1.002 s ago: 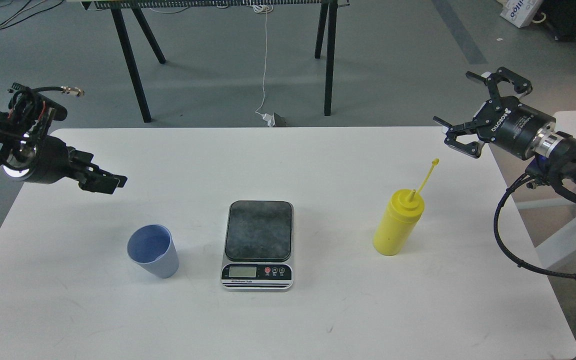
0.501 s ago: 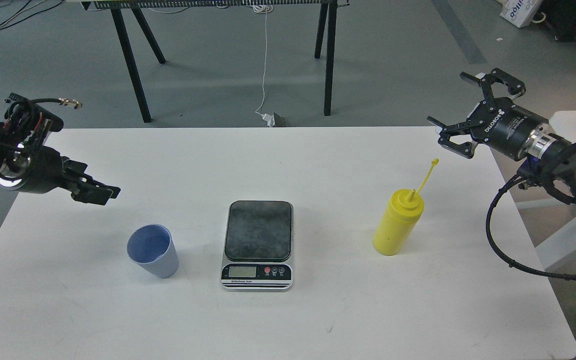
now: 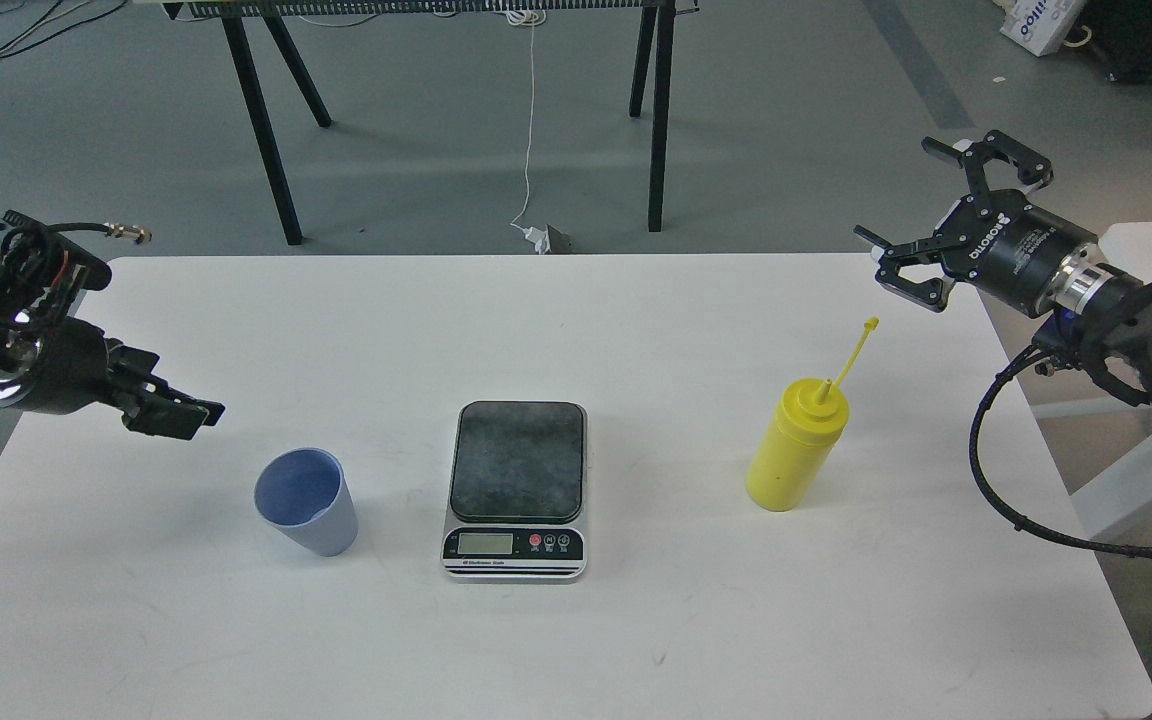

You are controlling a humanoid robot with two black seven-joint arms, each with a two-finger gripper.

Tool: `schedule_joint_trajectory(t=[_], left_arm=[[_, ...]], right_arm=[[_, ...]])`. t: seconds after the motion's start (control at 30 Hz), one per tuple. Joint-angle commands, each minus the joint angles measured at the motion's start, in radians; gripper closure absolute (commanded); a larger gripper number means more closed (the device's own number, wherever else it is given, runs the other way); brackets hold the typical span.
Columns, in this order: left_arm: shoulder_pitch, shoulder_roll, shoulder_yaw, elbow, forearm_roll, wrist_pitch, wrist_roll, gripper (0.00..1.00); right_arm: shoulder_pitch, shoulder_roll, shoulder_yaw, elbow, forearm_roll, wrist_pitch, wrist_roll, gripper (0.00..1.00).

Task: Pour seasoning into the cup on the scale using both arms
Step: 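Close the left gripper around the blue cup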

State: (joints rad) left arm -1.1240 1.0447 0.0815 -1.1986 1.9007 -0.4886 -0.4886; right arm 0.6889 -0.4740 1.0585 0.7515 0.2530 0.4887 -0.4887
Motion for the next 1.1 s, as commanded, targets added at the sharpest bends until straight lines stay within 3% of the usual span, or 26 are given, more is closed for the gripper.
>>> schedule_joint_trajectory(t=[0.0, 0.5, 1.07], left_arm=[[0.010, 0.011, 0.001, -0.003, 0.001, 0.000, 0.000, 0.00], [0.056, -0.005, -0.003, -0.073, 0.032, 0.000, 0.000, 0.01], [0.070, -0.120, -0.002, -0.059, 0.052, 0.000, 0.000, 0.01]], right_arm=[[0.000, 0.000, 0.000, -0.003, -0.001, 0.000, 0.000, 0.01], [-0.028, 0.000, -0.003, -0.008, -0.001, 0.000, 0.000, 0.01], [-0.029, -0.002, -0.005, -0.008, -0.001, 0.000, 0.000, 0.01]])
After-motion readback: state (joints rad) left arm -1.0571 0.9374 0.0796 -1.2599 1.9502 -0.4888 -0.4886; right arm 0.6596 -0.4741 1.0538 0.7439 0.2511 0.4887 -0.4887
